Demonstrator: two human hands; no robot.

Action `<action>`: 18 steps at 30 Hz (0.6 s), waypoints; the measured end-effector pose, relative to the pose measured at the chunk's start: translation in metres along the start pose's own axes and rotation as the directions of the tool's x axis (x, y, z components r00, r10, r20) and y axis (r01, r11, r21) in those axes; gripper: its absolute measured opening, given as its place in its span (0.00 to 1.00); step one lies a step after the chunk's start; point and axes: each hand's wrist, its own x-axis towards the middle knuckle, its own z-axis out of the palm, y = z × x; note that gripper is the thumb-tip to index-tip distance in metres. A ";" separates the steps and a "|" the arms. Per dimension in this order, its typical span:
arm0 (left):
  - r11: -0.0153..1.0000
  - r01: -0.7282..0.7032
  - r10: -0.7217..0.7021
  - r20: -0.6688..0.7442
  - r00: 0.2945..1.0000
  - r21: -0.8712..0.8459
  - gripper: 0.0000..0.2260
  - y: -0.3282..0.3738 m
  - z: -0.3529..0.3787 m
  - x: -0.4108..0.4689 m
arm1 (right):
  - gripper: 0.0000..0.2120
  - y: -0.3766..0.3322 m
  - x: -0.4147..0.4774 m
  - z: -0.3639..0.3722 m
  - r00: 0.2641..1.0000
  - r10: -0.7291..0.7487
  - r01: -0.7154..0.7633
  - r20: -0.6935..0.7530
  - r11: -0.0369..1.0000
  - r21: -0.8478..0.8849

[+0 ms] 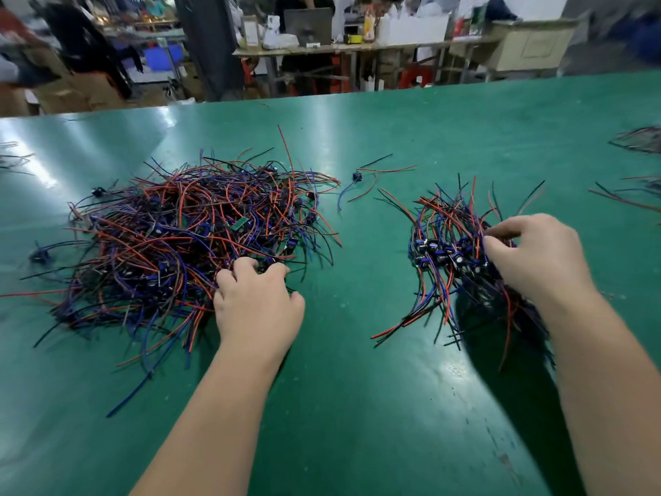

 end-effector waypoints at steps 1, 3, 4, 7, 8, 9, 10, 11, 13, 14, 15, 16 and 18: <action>1.000 -0.004 0.004 -0.001 1.000 -0.031 0.18 -0.001 0.001 0.001 | 0.08 -0.005 -0.002 0.002 0.999 -0.035 0.035 0.001 0.999 0.016; 0.993 -0.019 0.019 -0.001 1.000 -0.114 0.18 -0.003 0.001 0.005 | 0.08 -0.012 -0.005 0.006 0.996 -0.091 0.090 0.012 0.994 0.054; 0.987 -0.023 0.023 -0.001 1.000 -0.159 0.18 -0.004 0.001 0.006 | 0.08 -0.015 -0.007 0.007 0.994 -0.110 0.108 0.013 0.991 0.076; 0.962 -0.060 0.044 -0.067 0.997 -0.266 0.17 -0.006 0.000 0.011 | 0.07 -0.022 -0.012 0.009 0.990 -0.144 0.144 -0.003 0.981 0.128; 0.950 -0.089 0.056 -0.117 0.992 -0.299 0.16 -0.006 -0.001 0.012 | 0.07 -0.023 -0.014 0.009 0.988 -0.154 0.154 -0.011 0.977 0.145; 0.934 -0.127 0.069 -0.179 0.981 -0.335 0.15 -0.005 -0.002 0.012 | 0.06 -0.026 -0.015 0.009 0.987 -0.161 0.163 -0.022 0.972 0.171; 0.913 -0.171 0.081 -0.246 0.966 -0.371 0.13 -0.004 -0.004 0.011 | 0.06 -0.028 -0.017 0.008 0.986 -0.164 0.168 -0.034 0.963 0.210; 0.889 -0.221 0.094 -0.313 0.945 -0.400 0.11 -0.002 -0.007 0.011 | 0.06 -0.031 -0.018 0.008 0.987 -0.158 0.162 -0.038 0.952 0.260; 0.839 -0.322 0.123 -0.424 0.897 -0.438 0.08 0.003 -0.011 0.007 | 0.05 -0.037 -0.021 0.009 0.991 -0.131 0.121 -0.003 0.912 0.392; 0.810 -0.378 0.146 -0.470 0.870 -0.448 0.07 0.007 -0.012 0.004 | 0.05 -0.040 -0.023 0.010 0.992 -0.119 0.083 0.046 0.875 0.478; 0.779 -0.440 0.178 -0.515 0.839 -0.448 0.06 0.011 -0.013 0.002 | 0.06 -0.043 -0.025 0.011 0.986 -0.112 0.023 0.120 0.819 0.573; 0.747 -0.504 0.217 -0.557 0.802 -0.434 0.06 0.015 -0.013 -0.001 | 0.07 -0.047 -0.028 0.012 0.970 -0.117 -0.054 0.213 0.750 0.659; 0.678 -0.618 0.287 -0.630 0.722 -0.399 0.07 0.023 -0.012 -0.008 | 0.07 -0.056 -0.035 0.015 0.911 -0.156 -0.210 0.381 0.620 0.756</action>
